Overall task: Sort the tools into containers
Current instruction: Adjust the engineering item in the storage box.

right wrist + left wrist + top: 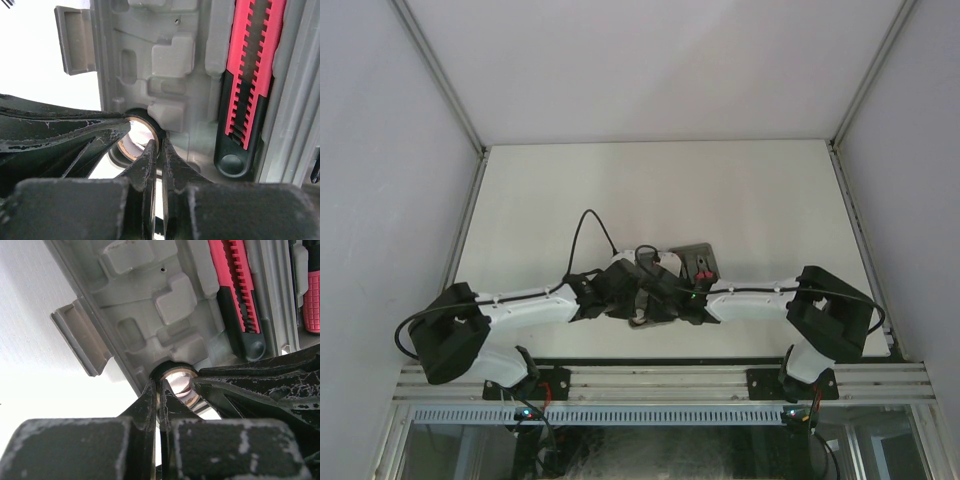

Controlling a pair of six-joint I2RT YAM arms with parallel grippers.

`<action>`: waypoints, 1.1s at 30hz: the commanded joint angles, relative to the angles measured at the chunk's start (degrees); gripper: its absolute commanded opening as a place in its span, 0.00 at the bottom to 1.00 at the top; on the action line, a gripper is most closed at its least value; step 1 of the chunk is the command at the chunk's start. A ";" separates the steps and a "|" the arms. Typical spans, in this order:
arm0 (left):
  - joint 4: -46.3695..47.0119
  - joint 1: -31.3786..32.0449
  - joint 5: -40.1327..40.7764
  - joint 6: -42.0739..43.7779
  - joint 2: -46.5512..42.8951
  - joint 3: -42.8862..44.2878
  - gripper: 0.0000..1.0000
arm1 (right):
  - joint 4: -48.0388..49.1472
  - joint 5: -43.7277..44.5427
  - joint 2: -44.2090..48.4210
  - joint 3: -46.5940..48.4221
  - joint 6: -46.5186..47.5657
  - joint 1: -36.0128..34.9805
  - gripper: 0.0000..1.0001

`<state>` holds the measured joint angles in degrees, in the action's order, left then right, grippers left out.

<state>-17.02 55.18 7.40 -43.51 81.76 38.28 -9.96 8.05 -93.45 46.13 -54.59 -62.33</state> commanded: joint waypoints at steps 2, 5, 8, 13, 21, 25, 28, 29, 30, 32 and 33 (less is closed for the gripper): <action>4.09 2.19 -6.76 -3.25 13.10 -9.07 0.00 | -1.98 0.35 -7.56 -5.64 -2.21 -2.48 0.00; 4.54 2.16 -6.47 -3.42 12.39 -9.61 0.00 | -1.13 0.48 -5.22 -5.67 -0.61 -2.45 0.00; 3.97 2.14 -5.25 -3.60 9.19 -9.37 0.00 | 0.41 -0.40 -1.75 -5.57 1.78 -2.45 0.00; -0.30 2.08 -1.58 -3.02 3.46 -4.80 0.00 | -2.07 -0.60 2.89 -2.60 4.32 -1.18 0.02; -7.30 1.03 3.83 -1.64 -0.41 1.87 0.00 | -3.95 -1.82 9.48 -0.66 7.34 2.81 0.08; -8.78 0.02 5.10 -1.25 -2.90 2.15 0.06 | -5.40 -1.47 12.02 -0.52 7.98 3.77 0.16; -9.06 -0.65 5.14 -0.88 -4.67 2.22 0.15 | -6.46 -0.65 13.58 -0.52 8.09 3.88 0.20; -9.08 -0.76 5.17 -0.76 -5.39 2.29 0.18 | -6.67 -0.41 14.09 -0.56 8.08 3.80 0.20; -9.09 -0.85 5.15 -0.68 -6.16 2.44 0.21 | -6.80 -0.18 14.58 -0.74 8.09 3.79 0.21; -9.05 -1.02 5.25 -0.42 -8.28 2.76 0.26 | -6.83 0.36 15.65 -1.25 7.86 3.70 0.23; -8.81 -1.11 5.18 -0.17 -9.33 3.02 0.28 | -6.63 0.52 16.15 -1.58 7.78 3.70 0.23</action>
<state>-22.85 54.72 10.92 -44.42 77.23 40.29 -16.34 7.18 -80.29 43.94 -47.53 -58.61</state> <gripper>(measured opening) 0.250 0.221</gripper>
